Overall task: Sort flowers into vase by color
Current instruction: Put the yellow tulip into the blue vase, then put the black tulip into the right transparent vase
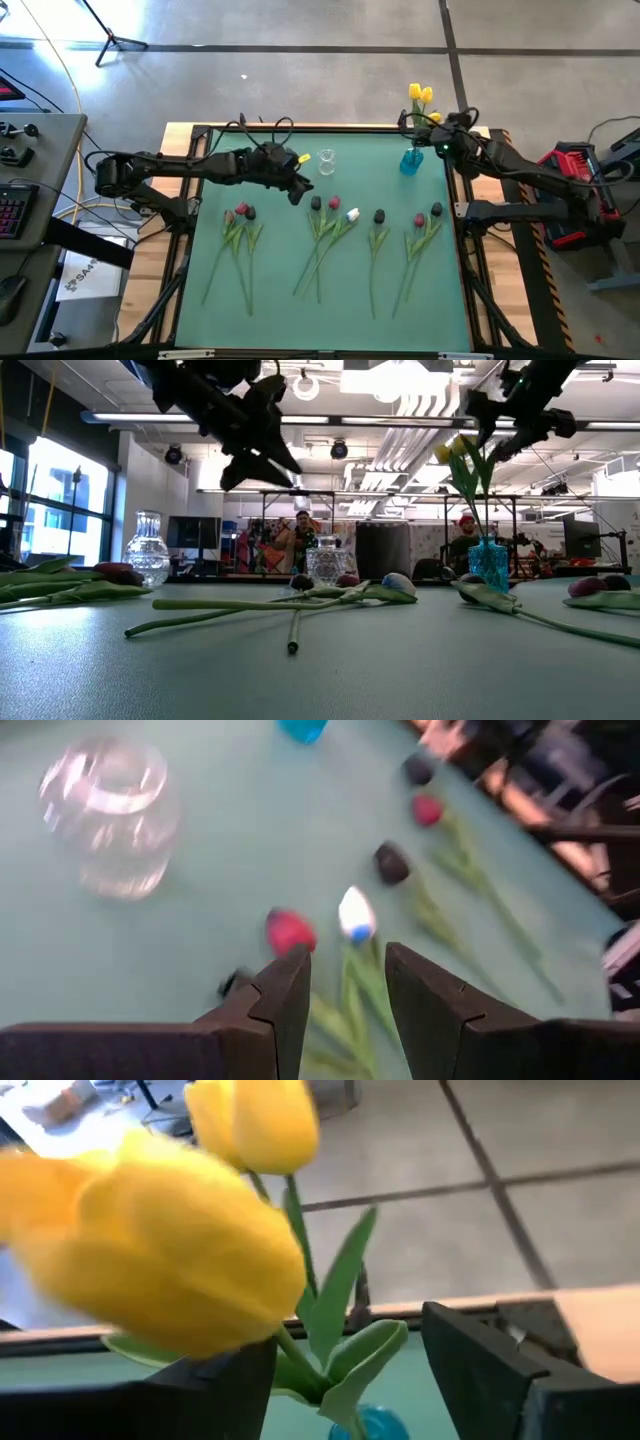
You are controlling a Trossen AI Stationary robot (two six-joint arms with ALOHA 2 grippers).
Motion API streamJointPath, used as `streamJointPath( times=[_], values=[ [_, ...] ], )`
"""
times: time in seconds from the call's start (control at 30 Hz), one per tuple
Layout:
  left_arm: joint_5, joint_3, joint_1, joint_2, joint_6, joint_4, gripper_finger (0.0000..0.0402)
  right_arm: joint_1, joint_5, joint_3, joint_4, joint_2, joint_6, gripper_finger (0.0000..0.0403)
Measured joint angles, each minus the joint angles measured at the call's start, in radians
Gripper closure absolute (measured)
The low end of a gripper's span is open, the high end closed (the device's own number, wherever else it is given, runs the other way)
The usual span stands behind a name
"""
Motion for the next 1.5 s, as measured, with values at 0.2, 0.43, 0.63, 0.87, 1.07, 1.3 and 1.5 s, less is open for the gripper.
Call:
streamJointPath(
  times=[0.2, 0.43, 0.63, 0.87, 1.07, 1.3, 1.5],
  values=[
    [-0.068, 0.000, -0.047, 0.000, -0.026, -0.120, 0.0281, -0.045, -0.151, 0.001, -0.015, -0.053, 0.042, 0.0167],
    [-0.103, 0.000, -0.089, 0.000, -0.090, -0.119, 0.0281, -0.126, -0.376, 0.001, -0.058, -0.042, 0.047, 0.0167],
    [-0.187, 0.000, -0.122, 0.012, -0.247, -0.200, 0.0281, -0.121, -0.305, 0.065, -0.052, -0.074, 0.007, 0.0167],
    [-0.201, 0.000, -0.180, 0.064, -0.332, -0.189, 0.0281, -0.121, -0.178, 0.247, -0.123, -0.071, -0.122, 0.0167],
    [-0.203, 0.000, -0.237, 0.151, -0.405, -0.094, 0.0281, -0.121, -0.196, 0.308, -0.141, -0.070, -0.158, 0.0167],
    [-0.220, 0.000, -0.249, 0.305, -0.509, 0.078, 0.0281, -0.121, -0.312, 0.309, -0.144, -0.069, -0.156, 0.0167],
    [-0.215, 0.001, -0.231, 0.425, -0.563, 0.171, 0.0281, -0.120, -0.369, 0.309, -0.182, -0.069, -0.165, 0.0167]
  ],
)
